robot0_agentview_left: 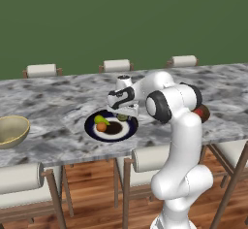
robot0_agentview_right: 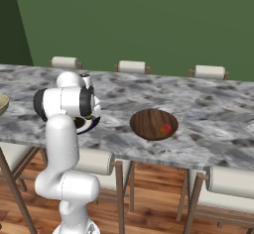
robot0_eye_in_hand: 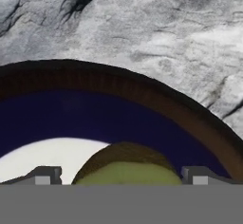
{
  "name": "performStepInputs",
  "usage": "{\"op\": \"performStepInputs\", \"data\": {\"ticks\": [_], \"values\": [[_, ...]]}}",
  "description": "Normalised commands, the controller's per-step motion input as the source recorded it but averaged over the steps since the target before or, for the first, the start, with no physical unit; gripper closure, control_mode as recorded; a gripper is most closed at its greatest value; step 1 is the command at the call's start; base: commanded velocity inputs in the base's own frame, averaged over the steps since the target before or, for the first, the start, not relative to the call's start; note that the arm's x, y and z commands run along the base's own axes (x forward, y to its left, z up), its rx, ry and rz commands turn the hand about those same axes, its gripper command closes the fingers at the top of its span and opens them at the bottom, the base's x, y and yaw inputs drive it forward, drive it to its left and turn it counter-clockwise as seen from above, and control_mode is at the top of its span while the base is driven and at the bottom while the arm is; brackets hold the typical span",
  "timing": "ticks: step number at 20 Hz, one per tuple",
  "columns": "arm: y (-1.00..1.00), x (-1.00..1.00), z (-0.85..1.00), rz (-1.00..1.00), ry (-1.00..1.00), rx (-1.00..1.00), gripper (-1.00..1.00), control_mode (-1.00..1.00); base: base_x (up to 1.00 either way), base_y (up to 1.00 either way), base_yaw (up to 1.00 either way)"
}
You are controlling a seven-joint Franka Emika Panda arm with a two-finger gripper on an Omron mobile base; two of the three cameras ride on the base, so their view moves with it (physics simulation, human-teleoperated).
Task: Take the fruits from the plate on the dining counter and place two fruits in each bowl.
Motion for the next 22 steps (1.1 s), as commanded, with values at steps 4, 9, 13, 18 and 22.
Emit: {"op": "performStepInputs", "data": {"ticks": [4,9,13,18,22], "values": [[0.00,0.14,-0.17,0.00,0.02,0.00,-1.00,-1.00,0.00,0.00,0.00],[0.00,0.06,-0.06,0.00,0.00,0.00,-1.00,-1.00,0.00,0.00,0.00],[0.00,0.00,0.00,0.00,0.00,0.00,-1.00,-1.00,0.00,0.00,0.00],[0.00,0.00,0.00,0.00,0.00,0.00,1.00,-1.00,0.00,0.00,0.00],[0.00,0.00,0.00,0.00,0.00,0.00,1.00,-1.00,0.00,0.00,0.00]]}}
